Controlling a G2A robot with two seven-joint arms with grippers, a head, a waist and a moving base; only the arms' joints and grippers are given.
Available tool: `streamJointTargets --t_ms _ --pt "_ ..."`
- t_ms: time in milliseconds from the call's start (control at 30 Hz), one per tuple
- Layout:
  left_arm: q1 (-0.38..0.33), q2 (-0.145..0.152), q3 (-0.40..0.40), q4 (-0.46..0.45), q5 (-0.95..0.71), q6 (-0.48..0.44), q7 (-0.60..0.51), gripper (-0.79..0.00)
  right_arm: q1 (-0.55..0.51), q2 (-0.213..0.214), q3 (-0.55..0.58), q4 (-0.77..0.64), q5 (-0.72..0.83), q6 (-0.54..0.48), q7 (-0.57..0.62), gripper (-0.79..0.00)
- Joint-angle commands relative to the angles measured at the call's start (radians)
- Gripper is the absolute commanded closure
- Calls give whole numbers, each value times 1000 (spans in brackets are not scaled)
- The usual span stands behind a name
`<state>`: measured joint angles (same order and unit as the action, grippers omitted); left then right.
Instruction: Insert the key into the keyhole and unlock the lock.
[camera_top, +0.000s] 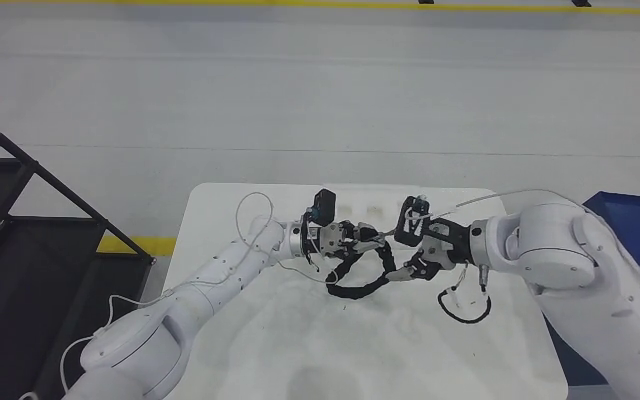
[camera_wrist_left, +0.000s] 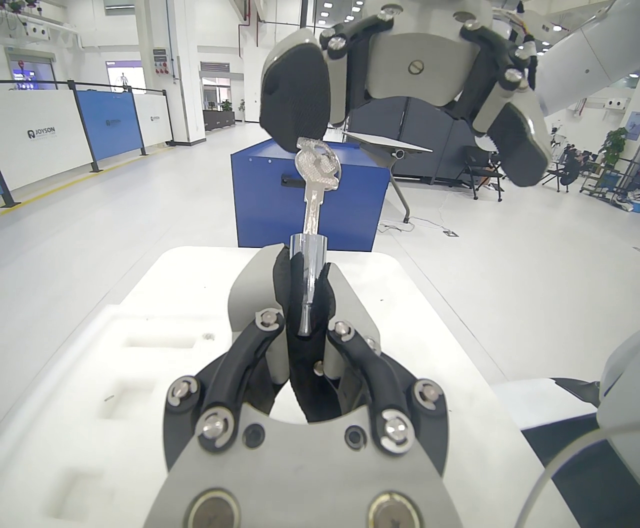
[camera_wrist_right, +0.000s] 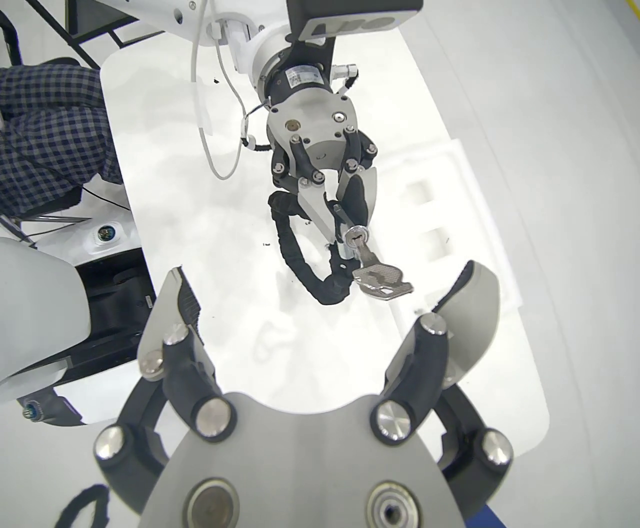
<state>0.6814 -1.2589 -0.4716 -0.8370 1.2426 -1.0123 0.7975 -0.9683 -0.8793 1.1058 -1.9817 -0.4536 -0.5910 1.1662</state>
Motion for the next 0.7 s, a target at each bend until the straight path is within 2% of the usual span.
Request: streamJointTargets --t_ms 0,333,667 --pt "0 -1 0 1 -9 0 -11 0 1 0 -8 -11 -18 -8 -6 -785" --pt "0 2 -2 -23 -23 0 -27 0 52 -13 -110 8 -68 -8 14 -785" --pt "2 13 0 -36 8 0 -8 0 85 -14 -132 26 -31 -23 25 -785"
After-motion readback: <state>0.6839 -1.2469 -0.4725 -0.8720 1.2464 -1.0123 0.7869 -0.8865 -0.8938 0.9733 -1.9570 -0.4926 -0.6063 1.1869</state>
